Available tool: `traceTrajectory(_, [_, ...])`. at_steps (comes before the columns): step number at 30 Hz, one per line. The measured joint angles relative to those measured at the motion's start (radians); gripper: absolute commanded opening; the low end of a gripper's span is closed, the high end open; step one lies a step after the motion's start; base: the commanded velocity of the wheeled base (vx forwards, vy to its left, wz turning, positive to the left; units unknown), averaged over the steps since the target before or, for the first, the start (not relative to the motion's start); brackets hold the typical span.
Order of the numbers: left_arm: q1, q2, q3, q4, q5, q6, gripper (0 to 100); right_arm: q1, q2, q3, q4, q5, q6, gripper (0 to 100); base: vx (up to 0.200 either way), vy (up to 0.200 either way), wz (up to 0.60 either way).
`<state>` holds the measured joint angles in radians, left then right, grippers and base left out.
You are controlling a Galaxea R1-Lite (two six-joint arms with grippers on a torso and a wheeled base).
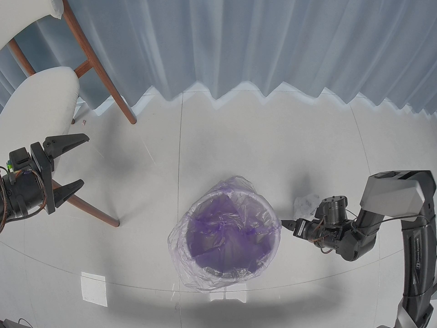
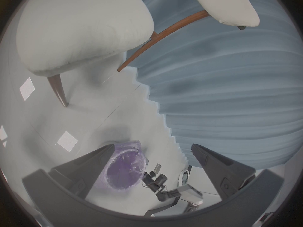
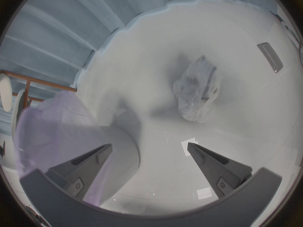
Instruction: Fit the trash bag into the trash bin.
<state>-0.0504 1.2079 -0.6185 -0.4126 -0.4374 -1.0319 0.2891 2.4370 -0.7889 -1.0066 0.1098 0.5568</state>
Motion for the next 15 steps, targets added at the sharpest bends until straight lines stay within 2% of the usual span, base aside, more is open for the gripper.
traceTrajectory(7, [0.007, -0.02, 0.012, 0.001, 0.0, 0.062, 100, -0.007, -0.274, 0.226, 0.002, -0.008, 0.042, 100, 0.0, 0.0, 0.0])
traceTrajectory(15, [0.004, -0.07, 0.024, 0.0, 0.006, 0.094, 100, -0.04, -0.567, 0.445, 0.021, -0.018, 0.047, 100, 0.0, 0.0, 0.0])
